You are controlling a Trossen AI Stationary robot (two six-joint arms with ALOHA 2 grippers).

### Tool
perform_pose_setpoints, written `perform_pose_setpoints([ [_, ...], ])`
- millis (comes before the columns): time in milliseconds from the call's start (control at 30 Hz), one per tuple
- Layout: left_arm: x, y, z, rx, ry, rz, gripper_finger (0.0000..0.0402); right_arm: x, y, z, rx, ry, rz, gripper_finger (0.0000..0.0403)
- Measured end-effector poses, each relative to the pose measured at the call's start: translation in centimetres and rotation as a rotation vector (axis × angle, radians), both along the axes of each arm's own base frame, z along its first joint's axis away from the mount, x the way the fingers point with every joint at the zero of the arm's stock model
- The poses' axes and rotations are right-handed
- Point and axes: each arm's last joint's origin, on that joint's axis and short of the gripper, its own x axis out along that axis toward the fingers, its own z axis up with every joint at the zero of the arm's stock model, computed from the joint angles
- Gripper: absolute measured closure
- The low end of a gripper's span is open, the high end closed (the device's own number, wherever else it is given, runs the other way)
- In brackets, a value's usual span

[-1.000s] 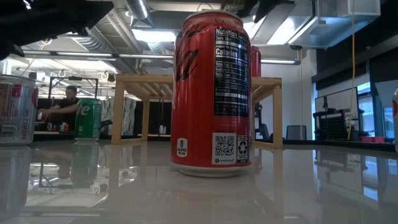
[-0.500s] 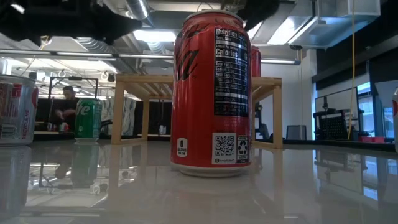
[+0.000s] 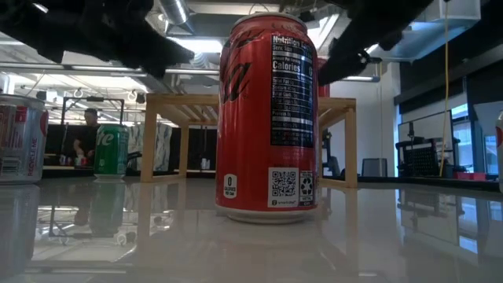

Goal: Place canned beverage on shelf
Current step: Put the red soda can on the shelf

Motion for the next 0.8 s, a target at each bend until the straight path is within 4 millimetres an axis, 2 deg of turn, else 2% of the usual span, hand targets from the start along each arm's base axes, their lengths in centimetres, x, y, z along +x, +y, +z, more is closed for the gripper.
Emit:
perform_pose_setpoints([
  [167,1.1,-1.3,-1.3,-0.050,0.017,-0.003,0.0398,0.0,2.2,-0.2,0.100,-0.038,0.054,0.0068],
  [333,1.7,-3.0,-2.9,-0.109,0.075,-0.066,0.0398,0.0,4.8,-1.6,0.083,-0.014,0.098,0.0068],
  [533,2.4,-5.4,-5.6,-0.124,0.142,-0.073,0.0398,1.4,7.5,-3.8,0.113,-0.077,0.139,0.0068],
  [667,3.8,-6.4,-6.4,-0.113,0.132,-0.094,0.0398,2.2,8.7,-5.3,0.140,-0.102,0.146,0.0068],
  [800,5.9,-7.5,-6.9,-0.119,0.159,-0.169,0.0398,2.6,8.9,-6.1,0.187,-0.092,0.100,0.0068],
])
